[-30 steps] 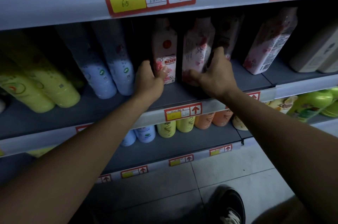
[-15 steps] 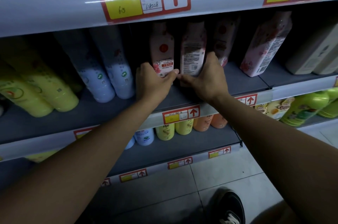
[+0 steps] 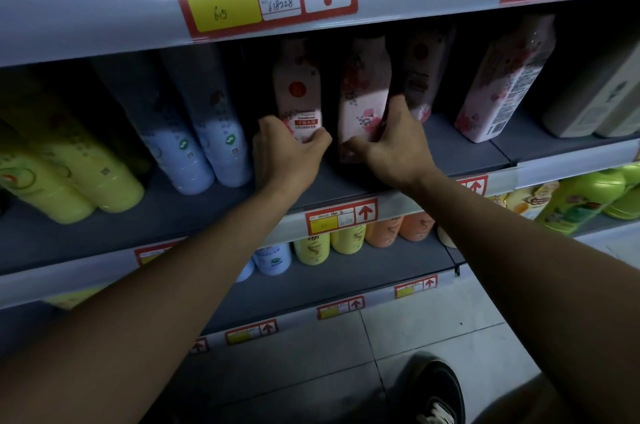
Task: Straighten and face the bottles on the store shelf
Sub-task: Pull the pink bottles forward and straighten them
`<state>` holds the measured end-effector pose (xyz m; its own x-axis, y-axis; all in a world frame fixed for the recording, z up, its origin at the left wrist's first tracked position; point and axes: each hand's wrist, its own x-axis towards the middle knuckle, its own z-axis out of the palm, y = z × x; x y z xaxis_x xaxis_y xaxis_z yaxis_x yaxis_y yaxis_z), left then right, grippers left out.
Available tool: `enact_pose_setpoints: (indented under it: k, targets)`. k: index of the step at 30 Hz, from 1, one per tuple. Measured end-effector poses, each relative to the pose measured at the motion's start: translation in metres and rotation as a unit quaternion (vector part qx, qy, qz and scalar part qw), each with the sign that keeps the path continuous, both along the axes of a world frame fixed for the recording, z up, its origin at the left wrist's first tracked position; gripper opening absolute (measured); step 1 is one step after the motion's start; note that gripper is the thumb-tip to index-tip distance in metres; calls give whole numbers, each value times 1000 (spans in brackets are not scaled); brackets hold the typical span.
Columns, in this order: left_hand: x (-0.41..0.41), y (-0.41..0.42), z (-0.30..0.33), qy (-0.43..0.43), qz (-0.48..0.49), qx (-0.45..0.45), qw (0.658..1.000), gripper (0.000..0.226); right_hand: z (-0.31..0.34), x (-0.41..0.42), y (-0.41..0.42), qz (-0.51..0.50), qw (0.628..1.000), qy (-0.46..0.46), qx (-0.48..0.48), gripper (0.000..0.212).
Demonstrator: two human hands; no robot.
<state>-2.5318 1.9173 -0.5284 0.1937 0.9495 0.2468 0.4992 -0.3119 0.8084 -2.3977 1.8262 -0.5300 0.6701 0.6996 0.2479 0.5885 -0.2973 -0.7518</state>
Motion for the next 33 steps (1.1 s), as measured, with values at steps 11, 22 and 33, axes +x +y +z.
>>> enact_pose_setpoints:
  k: [11, 22, 33]
  targets:
    - [-3, -1, 1, -9, -11, 2, 1000, 42, 6, 3, -7, 22, 999, -24, -18, 54]
    - [3, 0, -7, -17, -3, 21, 1000, 53, 4, 15, 4, -6, 999, 31, -16, 65]
    - [15, 17, -12, -9, 7, 43, 999, 49, -2, 27, 30, 27, 999, 39, -18, 34]
